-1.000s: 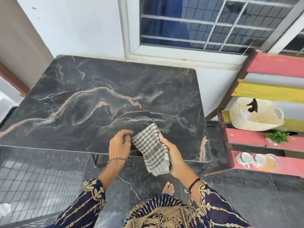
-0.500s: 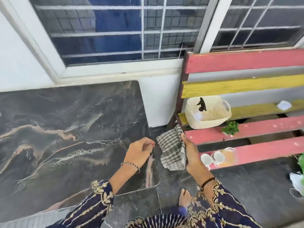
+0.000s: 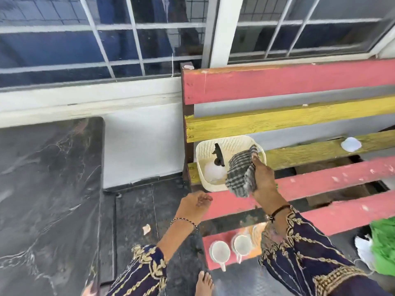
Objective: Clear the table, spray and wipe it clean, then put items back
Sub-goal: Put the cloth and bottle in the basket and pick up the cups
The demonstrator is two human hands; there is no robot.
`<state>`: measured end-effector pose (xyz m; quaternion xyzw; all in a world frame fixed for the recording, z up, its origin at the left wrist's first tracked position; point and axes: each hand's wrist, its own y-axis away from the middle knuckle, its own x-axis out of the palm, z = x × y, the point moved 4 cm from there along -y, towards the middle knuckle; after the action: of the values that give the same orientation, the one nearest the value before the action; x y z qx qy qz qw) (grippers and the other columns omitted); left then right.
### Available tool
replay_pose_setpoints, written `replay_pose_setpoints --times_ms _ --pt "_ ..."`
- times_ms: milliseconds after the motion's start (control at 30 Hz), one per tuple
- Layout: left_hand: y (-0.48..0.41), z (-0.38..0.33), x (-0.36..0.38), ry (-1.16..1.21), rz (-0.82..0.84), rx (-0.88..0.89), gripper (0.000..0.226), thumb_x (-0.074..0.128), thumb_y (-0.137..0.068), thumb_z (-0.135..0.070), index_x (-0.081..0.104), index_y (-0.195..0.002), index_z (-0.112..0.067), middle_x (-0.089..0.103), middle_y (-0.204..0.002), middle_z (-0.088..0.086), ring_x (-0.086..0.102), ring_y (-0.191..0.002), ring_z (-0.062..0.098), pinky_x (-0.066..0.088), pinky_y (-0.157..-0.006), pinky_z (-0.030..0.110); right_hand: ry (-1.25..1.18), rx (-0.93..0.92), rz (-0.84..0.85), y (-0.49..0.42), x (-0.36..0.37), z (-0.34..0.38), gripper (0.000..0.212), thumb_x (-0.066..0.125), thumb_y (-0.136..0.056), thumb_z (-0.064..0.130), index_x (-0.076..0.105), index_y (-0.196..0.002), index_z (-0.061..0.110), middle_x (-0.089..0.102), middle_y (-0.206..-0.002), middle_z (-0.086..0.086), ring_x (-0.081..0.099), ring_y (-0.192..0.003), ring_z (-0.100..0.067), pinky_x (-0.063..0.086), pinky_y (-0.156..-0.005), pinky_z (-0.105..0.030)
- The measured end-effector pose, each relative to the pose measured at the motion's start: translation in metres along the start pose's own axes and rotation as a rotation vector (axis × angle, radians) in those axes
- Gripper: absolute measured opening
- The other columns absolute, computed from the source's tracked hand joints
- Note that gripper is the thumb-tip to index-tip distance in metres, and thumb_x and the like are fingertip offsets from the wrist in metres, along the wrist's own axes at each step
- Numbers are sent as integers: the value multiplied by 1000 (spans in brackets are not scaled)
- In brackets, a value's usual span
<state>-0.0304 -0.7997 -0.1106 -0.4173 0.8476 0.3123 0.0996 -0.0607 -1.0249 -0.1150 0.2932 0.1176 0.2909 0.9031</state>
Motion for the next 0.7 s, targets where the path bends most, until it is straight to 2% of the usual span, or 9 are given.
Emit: replay_pose_setpoints --times_ms 67,133,200,333,400,500,567,633,700 --pt "-12 2 15 -18 29 -17 19 56 -90 -10 74 -97 -14 69 -86 -4 67 -90 14 46 -80 12 35 -3 28 -29 -4 9 48 75 -84 41 70 -104 -2 70 -88 -10 66 -72 -26 55 -73 -38" --pt "-19 8 25 -30 49 -37 18 56 -91 -14 73 -97 -17 69 -89 -6 65 -88 11 45 -81 15 126 -60 26 -56 -5 14 18 59 -97 25 66 -88 11 66 -80 -1 67 -56 -9 56 -58 -25" --pt "-28 18 34 -56 41 -64 19 56 -91 -17 73 -99 -16 71 -96 -6 64 -90 10 46 -83 16 195 -67 -19 -83 1 16 21 54 -99 18 60 -79 20 62 -74 3 62 -47 -1 53 -44 -18" --pt "-37 34 45 -66 40 -117 18 58 -90 -21 73 -97 -13 74 -100 0 66 -98 16 50 -90 27 420 -22 -142 -138 14 1 27 58 -97 23 63 -72 13 62 -66 -2 56 -57 -22 41 -46 -37" --pt "-41 42 51 -70 58 -134 20 59 -90 -24 72 -95 -10 75 -97 2 67 -95 18 51 -89 31 544 -51 -152 -146 23 -5 21 55 -97 22 68 -90 8 65 -78 -6 59 -68 -23 43 -52 -34" --pt "-43 51 58 -88 69 -132 20 58 -89 -25 70 -89 -9 74 -89 2 67 -88 18 52 -85 34 671 -129 -131 -146 34 -8 32 53 -98 24 68 -107 -3 67 -92 -11 64 -83 -25 49 -61 -31" --pt "-45 52 61 -94 71 -124 19 58 -89 -25 70 -88 -10 73 -86 0 66 -83 15 53 -81 30 732 -167 -90 -140 38 -9 24 53 -94 19 70 -93 2 69 -84 -10 63 -74 -25 39 -49 -27" --pt "-44 52 64 -87 82 -126 17 57 -90 -22 71 -90 -13 71 -84 -6 63 -77 7 47 -69 11 719 -207 -53 -129 38 -14 17 52 -88 13 62 -75 11 59 -63 -4 53 -60 -22 29 -42 -24" --pt "-44 48 68 -88 94 -117 16 56 -91 -19 72 -92 -15 70 -84 -8 61 -74 3 40 -60 2 656 -249 -14 -116 34 -18 15 48 -83 15 53 -68 19 52 -56 0 51 -52 -18 30 -40 -19"
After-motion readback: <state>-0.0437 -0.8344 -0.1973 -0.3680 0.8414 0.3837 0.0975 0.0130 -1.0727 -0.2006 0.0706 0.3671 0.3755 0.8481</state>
